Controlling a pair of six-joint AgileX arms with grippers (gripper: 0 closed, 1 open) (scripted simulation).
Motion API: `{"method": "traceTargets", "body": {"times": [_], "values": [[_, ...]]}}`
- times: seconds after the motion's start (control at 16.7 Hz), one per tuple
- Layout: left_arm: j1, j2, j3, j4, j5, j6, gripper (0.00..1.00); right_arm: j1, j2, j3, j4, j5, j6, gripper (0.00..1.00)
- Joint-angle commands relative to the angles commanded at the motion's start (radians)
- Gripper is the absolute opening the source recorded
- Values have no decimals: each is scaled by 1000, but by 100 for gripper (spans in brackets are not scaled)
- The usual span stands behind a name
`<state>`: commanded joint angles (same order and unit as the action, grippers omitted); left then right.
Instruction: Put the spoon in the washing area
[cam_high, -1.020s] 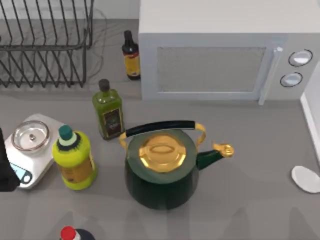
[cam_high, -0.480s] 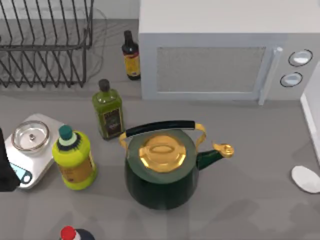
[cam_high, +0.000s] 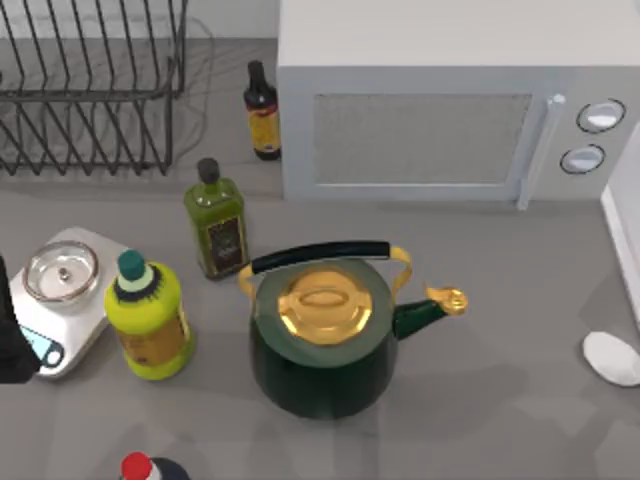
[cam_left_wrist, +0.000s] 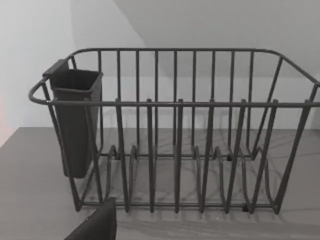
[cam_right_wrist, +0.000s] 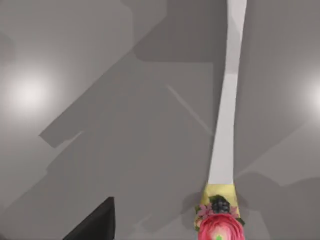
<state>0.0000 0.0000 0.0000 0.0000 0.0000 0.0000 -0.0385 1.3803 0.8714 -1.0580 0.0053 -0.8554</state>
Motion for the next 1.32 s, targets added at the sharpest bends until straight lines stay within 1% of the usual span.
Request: {"method": "traceTargets", "body": {"times": [0.42, 0.6, 0.84, 0.96, 1.08, 1.32], "values": [[0, 0, 0, 0, 0, 0, 100, 3, 10, -9, 13, 0, -1, 100], [0, 0, 0, 0, 0, 0, 100, 2, 59, -65, 113, 0, 0, 100], [0, 0, 0, 0, 0, 0, 100, 2, 160, -178, 346, 0, 1, 100], [0, 0, 0, 0, 0, 0, 100, 2, 201, -224, 428, 0, 2, 100], [0, 0, 0, 0, 0, 0, 100, 1, 224, -249, 468, 0, 1, 100], [0, 0, 0, 0, 0, 0, 100, 1, 226, -251, 472, 0, 1, 100]]}}
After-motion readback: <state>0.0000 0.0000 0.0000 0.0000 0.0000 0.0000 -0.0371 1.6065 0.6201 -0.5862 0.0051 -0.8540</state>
